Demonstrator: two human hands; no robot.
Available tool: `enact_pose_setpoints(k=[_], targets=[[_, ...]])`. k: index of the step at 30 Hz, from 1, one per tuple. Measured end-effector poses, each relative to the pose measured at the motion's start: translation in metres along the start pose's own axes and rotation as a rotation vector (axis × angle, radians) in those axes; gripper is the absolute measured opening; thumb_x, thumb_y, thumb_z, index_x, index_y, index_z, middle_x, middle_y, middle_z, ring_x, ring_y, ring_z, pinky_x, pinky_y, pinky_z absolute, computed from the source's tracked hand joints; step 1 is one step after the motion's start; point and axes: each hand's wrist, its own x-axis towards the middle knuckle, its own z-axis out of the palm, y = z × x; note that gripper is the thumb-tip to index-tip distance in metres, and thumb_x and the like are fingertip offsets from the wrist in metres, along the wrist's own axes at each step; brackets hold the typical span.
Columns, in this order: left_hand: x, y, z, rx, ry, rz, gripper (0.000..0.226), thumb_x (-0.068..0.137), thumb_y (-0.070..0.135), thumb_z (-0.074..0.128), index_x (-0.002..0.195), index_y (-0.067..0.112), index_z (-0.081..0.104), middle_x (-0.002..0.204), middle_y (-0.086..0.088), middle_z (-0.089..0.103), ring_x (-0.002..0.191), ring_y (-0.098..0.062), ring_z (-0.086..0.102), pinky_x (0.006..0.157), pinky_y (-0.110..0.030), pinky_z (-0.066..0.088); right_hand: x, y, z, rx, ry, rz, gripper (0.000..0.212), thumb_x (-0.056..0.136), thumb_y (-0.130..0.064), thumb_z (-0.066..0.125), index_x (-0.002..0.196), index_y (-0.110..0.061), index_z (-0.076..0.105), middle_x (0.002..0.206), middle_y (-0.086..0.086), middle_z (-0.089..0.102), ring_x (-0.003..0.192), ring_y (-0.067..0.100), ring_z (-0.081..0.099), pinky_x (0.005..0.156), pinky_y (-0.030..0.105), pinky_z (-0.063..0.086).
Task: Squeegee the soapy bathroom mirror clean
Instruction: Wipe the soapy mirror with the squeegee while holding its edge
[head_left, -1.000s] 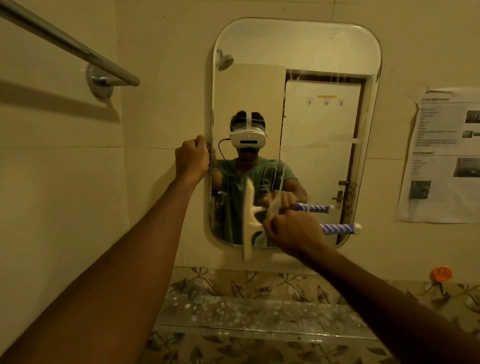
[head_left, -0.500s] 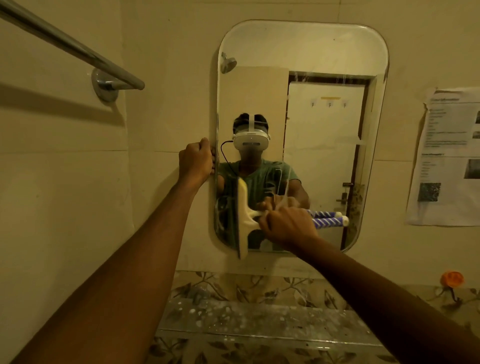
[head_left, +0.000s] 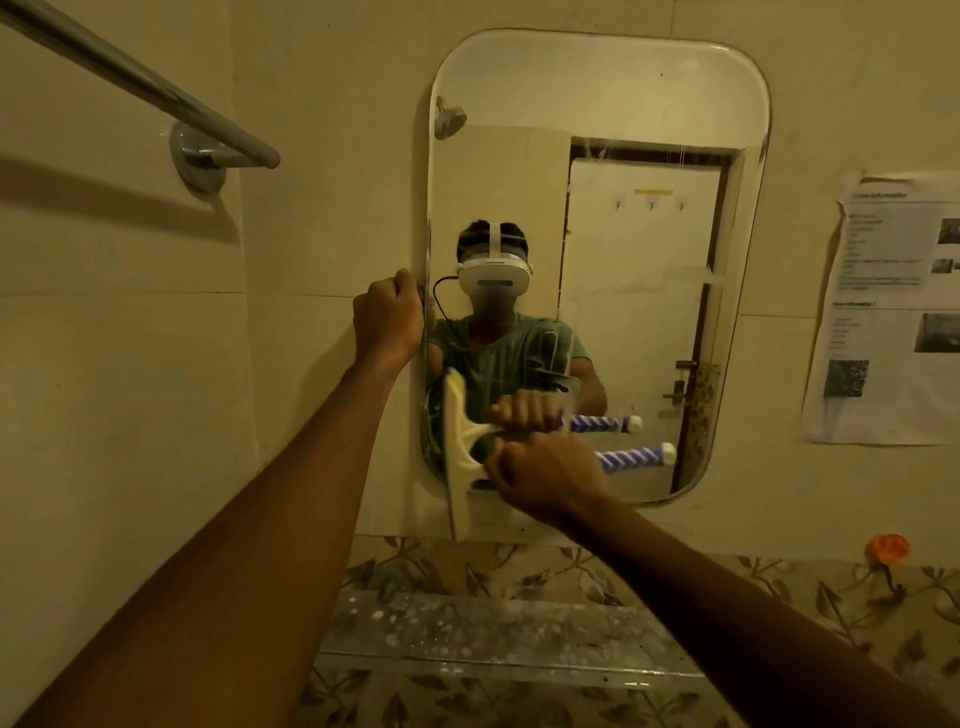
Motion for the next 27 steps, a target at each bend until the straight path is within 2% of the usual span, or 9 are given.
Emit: enact_pose_setpoints(k=[2,5,7,9,12,14,20,24,27], targets=[[-0.001,0.001,-0.001,-0.012,-0.017,-0.020,0.046,0.101,0.030,0.031,0.072,0.009,0.059,0.082,-0.017,0.066,0.075,-0.028,0.064,0.076,-0.045,0.056,0.019,-0.013,0.007,-0.103,0.046,0.004,0.049,0.101,-0.046,0.025,0.094,-0.017,0.064,0.085,0.003,0.063,0.062,0.016,0.055,0.052,0.028,0.035],[-0.001,0.002,-0.004,-0.064,-0.067,-0.038,0.045,0.101,0.031,0.033,0.085,0.003,0.064,0.089,-0.022,0.069,0.079,-0.031,0.068,0.076,-0.047,0.058,0.019,0.000,0.011,-0.095,0.033,0.065,0.048,0.099,-0.047,0.026,0.117,-0.014,0.057,0.120,0.009,0.056,0.081,0.021,0.057,0.059,0.032,0.040],[-0.001,0.003,-0.005,-0.058,-0.077,-0.040,0.043,0.101,0.031,0.033,0.080,0.007,0.063,0.088,-0.019,0.069,0.078,-0.030,0.068,0.076,-0.046,0.058,0.003,0.020,0.008,-0.069,-0.022,0.076,0.048,0.099,-0.047,0.024,0.124,-0.019,0.054,0.127,0.009,0.053,0.092,0.023,0.057,0.064,0.034,0.045],[-0.002,0.003,-0.005,-0.048,-0.076,-0.039,0.043,0.101,0.031,0.034,0.074,0.011,0.060,0.084,-0.016,0.068,0.075,-0.027,0.065,0.076,-0.045,0.058,-0.015,0.045,0.003,-0.076,-0.058,0.113,0.044,0.100,-0.045,0.024,0.114,-0.022,0.057,0.113,0.005,0.054,0.094,0.022,0.057,0.067,0.033,0.045],[-0.004,0.004,-0.005,-0.038,-0.070,-0.048,0.043,0.101,0.032,0.032,0.076,0.010,0.061,0.087,-0.018,0.069,0.079,-0.029,0.066,0.078,-0.047,0.057,-0.036,0.074,0.001,-0.095,-0.096,0.196,0.040,0.101,-0.043,0.025,0.073,-0.025,0.048,0.083,-0.006,0.047,0.075,0.013,0.054,0.062,0.029,0.040],[-0.003,0.005,-0.005,-0.024,-0.059,-0.046,0.044,0.101,0.031,0.031,0.072,0.013,0.059,0.086,-0.016,0.067,0.080,-0.029,0.065,0.079,-0.046,0.057,-0.039,0.078,0.002,-0.120,-0.088,0.205,0.046,0.101,-0.044,0.023,0.061,-0.026,0.040,0.064,-0.008,0.046,0.058,0.007,0.050,0.054,0.023,0.036],[-0.005,0.005,-0.003,-0.018,-0.029,-0.049,0.043,0.101,0.030,0.031,0.073,0.013,0.058,0.084,-0.015,0.066,0.077,-0.027,0.064,0.078,-0.046,0.057,-0.007,0.031,0.000,-0.063,0.068,0.039,0.049,0.101,-0.045,0.024,0.081,-0.022,0.061,0.064,-0.005,0.048,0.054,0.013,0.053,0.059,0.032,0.053],[-0.003,0.006,-0.004,-0.019,-0.046,-0.050,0.044,0.102,0.031,0.032,0.069,0.015,0.057,0.084,-0.015,0.067,0.073,-0.025,0.064,0.077,-0.046,0.058,-0.014,0.058,-0.001,-0.039,0.046,0.138,0.046,0.102,-0.042,0.025,0.092,-0.018,0.063,0.096,0.004,0.060,0.079,0.019,0.061,0.069,0.036,0.054],[-0.004,0.007,-0.004,-0.005,-0.054,-0.044,0.045,0.101,0.031,0.031,0.077,0.009,0.061,0.082,-0.014,0.067,0.072,-0.024,0.064,0.078,-0.046,0.057,-0.046,0.092,-0.005,-0.061,-0.004,0.260,0.044,0.102,-0.041,0.023,0.095,-0.019,0.061,0.090,0.002,0.060,0.075,0.017,0.061,0.063,0.027,0.047]])
